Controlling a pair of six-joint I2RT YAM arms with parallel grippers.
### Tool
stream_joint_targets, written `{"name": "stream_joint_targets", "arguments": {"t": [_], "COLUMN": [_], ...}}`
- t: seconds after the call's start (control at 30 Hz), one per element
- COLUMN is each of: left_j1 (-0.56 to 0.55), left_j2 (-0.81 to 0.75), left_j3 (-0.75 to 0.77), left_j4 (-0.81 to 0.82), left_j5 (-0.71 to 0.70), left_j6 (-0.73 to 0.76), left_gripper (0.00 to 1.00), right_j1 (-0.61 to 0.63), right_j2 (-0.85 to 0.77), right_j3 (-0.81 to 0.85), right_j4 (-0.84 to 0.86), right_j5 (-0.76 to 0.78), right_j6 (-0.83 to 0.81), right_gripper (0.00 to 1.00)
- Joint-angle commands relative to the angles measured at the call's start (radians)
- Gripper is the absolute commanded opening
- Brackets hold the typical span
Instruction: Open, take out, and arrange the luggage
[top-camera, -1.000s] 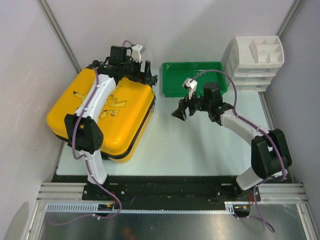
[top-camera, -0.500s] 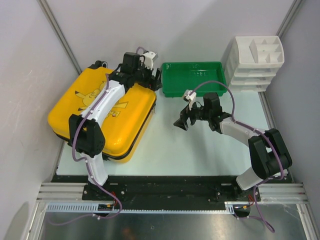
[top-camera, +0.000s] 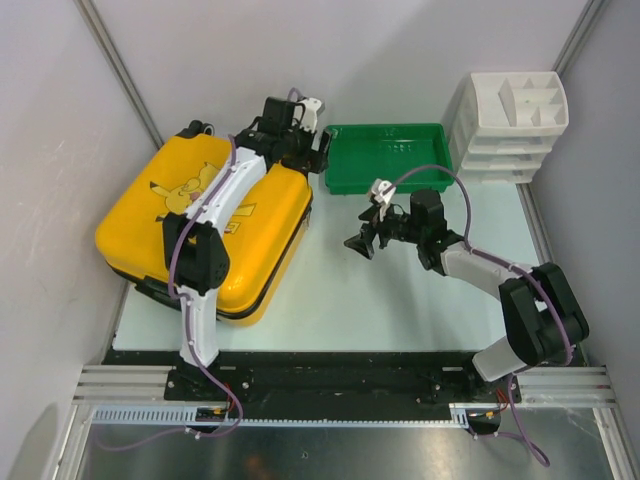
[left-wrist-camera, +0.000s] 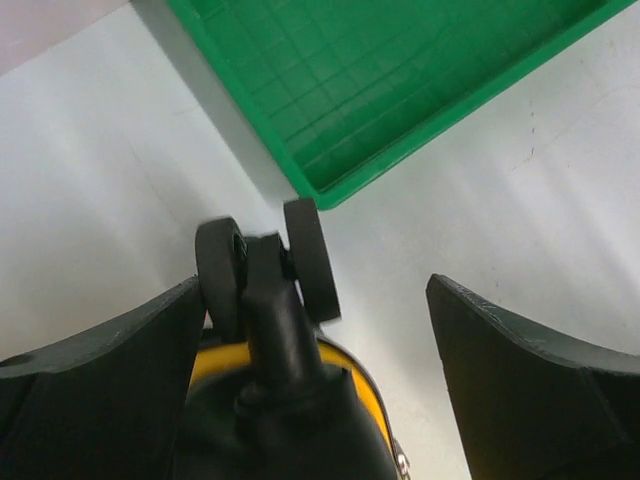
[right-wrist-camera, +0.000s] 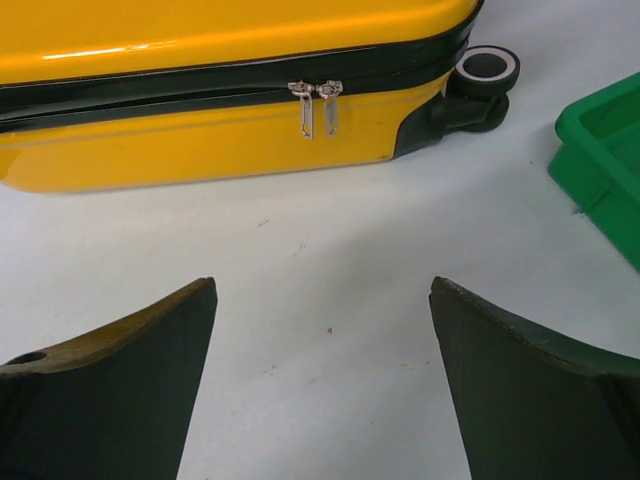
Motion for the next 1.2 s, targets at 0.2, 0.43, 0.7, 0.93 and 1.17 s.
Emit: {"name": "stream_joint_targets", "arguments": {"t": [0.2, 0.43, 0.7, 0.93, 1.17], "left_j1": [-0.091, -0.141, -0.12, -0.106, -0.097], "left_j2": [-0.074, -0.165, -0.214, -0.278, -0.34], "left_j3": [-0.18, -0.316, -0.194, -0.137, -0.189], "left_j4": [-0.081, -0.083, -0.083, -0.083, -0.081], "left_j5": [0.24, 0.288, 0.294, 0.314, 0.29], "left_j6": [-0.05, -0.094, -0.12, -0.103, -0.1], "left_gripper": [0.7, 0.63, 0.83, 0.88, 0.89], "right_j1": [0.063, 0.081, 0.202, 0.289, 0.292], "right_j2": [0.064, 0.055, -0.023, 0.049, 0.133], "right_j3": [-0.046, -0.124, -0.283, -0.323, -0.244], "right_j4": [0.214, 0.298, 0.482, 0.708, 0.737], "right_j5": [0.039, 0.068, 0.202, 0.356, 0.326], "right_j6": [-0.043, 0.004, 0.081, 0.02, 0.046], "right_gripper": [0.93, 0.9, 0.8, 0.52, 0.42]}}
